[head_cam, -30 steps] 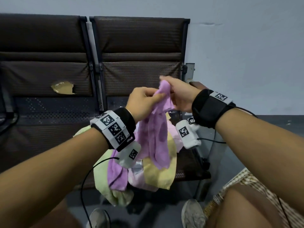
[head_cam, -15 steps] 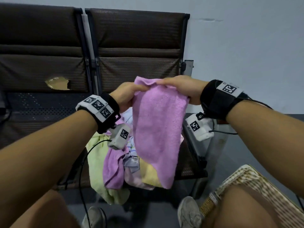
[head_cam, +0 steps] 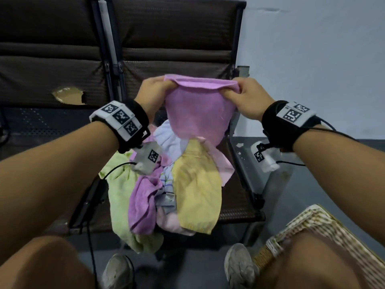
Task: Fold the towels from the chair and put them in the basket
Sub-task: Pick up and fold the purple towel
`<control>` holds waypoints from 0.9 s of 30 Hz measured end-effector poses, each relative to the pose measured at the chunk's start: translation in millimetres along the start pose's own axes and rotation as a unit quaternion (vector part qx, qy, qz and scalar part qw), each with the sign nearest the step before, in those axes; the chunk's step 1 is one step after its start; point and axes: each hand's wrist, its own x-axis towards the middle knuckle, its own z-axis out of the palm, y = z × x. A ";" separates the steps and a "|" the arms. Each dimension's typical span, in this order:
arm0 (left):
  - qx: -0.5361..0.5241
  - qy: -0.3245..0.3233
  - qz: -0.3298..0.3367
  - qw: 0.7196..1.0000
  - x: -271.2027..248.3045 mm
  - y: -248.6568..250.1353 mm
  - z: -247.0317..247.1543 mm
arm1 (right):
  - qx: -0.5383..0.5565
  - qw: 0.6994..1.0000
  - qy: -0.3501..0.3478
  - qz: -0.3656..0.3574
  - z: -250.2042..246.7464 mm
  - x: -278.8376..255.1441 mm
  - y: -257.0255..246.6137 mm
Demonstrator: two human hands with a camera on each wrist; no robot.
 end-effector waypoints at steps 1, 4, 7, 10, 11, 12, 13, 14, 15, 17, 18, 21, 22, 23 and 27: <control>0.002 -0.001 -0.040 0.999 -8.5 -12.8 -1.6 | -0.021 0.999 -0.028 0.002 7.3 -8.7 6.5; 0.047 -0.058 -0.160 0.984 -40.8 -61.5 -6.0 | -0.086 0.987 -0.132 0.023 35.7 -41.5 33.2; 0.132 -0.187 -0.270 0.935 -72.4 -100.9 -16.6 | -0.048 0.942 -0.312 0.110 60.1 -75.7 61.0; 0.209 -0.309 -0.337 0.864 -90.1 -124.6 -24.7 | 0.048 0.862 -0.451 0.225 76.4 -104.2 80.1; 0.213 -0.328 -0.354 0.849 -92.5 -128.5 -25.6 | 0.071 0.842 -0.473 0.249 80.6 -109.6 84.0; 0.218 -0.336 -0.366 0.840 -92.8 -131.2 -25.8 | 0.091 0.829 -0.482 0.269 84.0 -112.8 86.5; 0.224 -0.335 -0.374 0.835 -90.9 -133.4 -25.3 | 0.105 0.823 -0.477 0.290 87.5 -113.3 88.5; 0.228 -0.328 -0.377 0.835 -86.9 -136.1 -24.3 | 0.117 0.825 -0.457 0.310 90.4 -111.1 90.1; 0.233 -0.315 -0.372 0.841 -81.0 -139.9 -22.8 | 0.123 0.836 -0.426 0.325 93.5 -107.1 93.1; 0.241 -0.261 -0.334 0.873 -66.0 -149.9 -17.5 | 0.104 0.874 -0.346 0.326 99.1 -94.3 99.4; 0.242 -0.219 -0.305 0.894 -57.7 -155.5 -14.5 | 0.099 0.892 -0.300 0.324 102.9 -87.0 102.4; 0.225 -0.116 -0.235 0.939 -34.1 -175.5 -6.3 | 0.130 0.918 -0.183 0.326 117.4 -66.2 115.7; 0.223 -0.095 -0.216 0.946 -28.0 -182.1 -3.9 | 0.121 0.929 -0.153 0.315 122.4 -60.7 121.9; 0.233 -0.072 -0.196 0.950 -23.5 -187.7 -1.9 | 0.095 0.941 -0.130 0.299 126.8 -55.4 126.5; 0.231 -0.004 -0.173 0.957 -20.7 -197.9 7.2 | 0.057 0.962 -0.076 0.257 140.5 -46.0 128.9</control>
